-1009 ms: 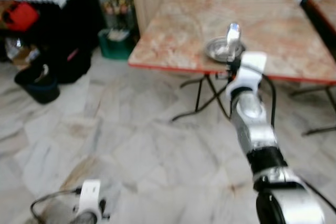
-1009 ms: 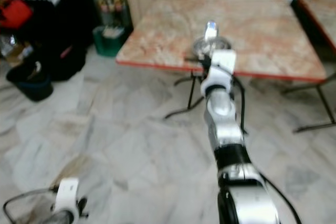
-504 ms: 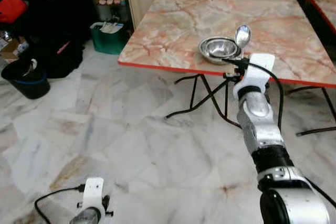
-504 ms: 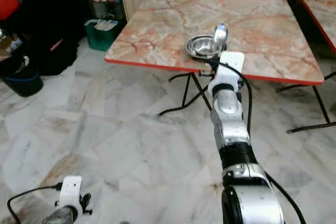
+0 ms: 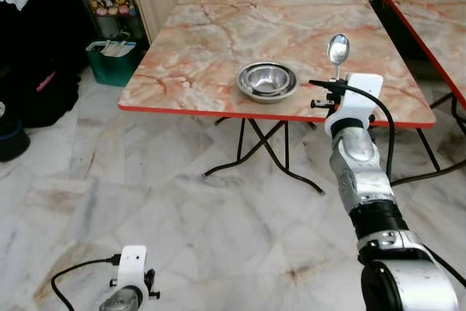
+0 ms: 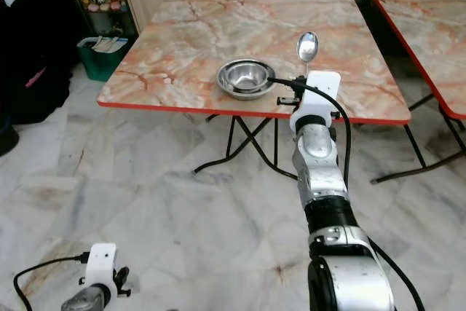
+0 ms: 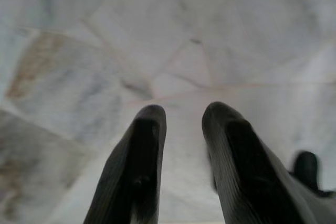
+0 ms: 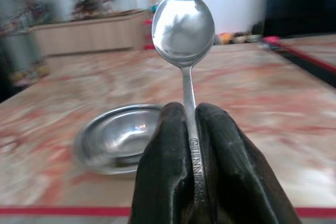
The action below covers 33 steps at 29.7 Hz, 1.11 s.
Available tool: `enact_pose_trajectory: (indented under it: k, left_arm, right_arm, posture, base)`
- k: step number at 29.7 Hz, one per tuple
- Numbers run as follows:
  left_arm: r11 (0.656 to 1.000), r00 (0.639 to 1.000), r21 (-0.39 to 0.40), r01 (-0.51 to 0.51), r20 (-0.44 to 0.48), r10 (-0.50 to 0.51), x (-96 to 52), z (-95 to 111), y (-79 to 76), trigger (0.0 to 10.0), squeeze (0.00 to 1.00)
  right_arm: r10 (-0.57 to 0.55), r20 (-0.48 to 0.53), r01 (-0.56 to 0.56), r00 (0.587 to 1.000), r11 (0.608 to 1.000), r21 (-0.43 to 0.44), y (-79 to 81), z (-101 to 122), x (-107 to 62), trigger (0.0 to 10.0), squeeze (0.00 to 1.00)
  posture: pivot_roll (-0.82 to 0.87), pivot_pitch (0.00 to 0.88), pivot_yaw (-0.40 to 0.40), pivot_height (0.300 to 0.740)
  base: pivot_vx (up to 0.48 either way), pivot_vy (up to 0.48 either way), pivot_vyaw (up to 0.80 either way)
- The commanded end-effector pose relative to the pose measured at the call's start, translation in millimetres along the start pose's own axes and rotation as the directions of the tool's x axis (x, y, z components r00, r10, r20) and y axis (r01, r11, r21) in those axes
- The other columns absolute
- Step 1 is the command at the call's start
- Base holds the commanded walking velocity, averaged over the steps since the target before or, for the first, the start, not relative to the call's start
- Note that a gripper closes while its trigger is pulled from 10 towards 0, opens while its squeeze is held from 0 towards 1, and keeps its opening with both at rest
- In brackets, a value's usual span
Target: Setting the table
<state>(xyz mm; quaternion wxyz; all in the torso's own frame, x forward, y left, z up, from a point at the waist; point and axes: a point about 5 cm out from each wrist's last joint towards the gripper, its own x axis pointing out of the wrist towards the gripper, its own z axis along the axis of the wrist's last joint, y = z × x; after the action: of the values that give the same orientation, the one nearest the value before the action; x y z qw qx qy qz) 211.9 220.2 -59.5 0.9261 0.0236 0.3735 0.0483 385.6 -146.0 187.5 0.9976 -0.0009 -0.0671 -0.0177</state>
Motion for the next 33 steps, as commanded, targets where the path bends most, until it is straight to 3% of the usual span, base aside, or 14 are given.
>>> enact_pose_trajectory:
  k: [1, 10, 33]
  left_arm:
    - [1.0, 1.0, -0.01, -0.001, -0.014, 0.001, -0.5, -2.9, -0.2, 10.0, 0.0]
    - [1.0, 1.0, -0.009, -0.002, -0.014, 0.001, -0.5, -3.0, -0.6, 10.0, 0.0]
    - [1.0, 1.0, -0.014, -0.004, -0.024, 0.004, -0.9, -5.3, -1.3, 10.0, 0.0]
  right_arm:
    - [-0.02, 0.018, 0.02, 1.0, 1.0, -0.01, -8.2, 4.5, 1.2, 10.0, 0.0]
    - [0.033, 0.045, -0.031, 0.998, 0.999, -0.044, -3.3, 7.7, 0.0, 10.0, 0.0]
    - [0.029, 0.023, -0.028, 0.999, 0.999, -0.046, -5.3, 4.7, 0.0, 10.0, 0.0]
  posture:
    - [0.02, 0.103, 0.04, 0.74]
    - [0.02, 0.095, 0.039, 0.74]
    - [0.01, 0.106, 0.034, 0.74]
  base:
    - [0.33, 0.0, 0.0]
    - [0.35, 0.0, 0.0]
    - [0.473, 0.0, 0.0]
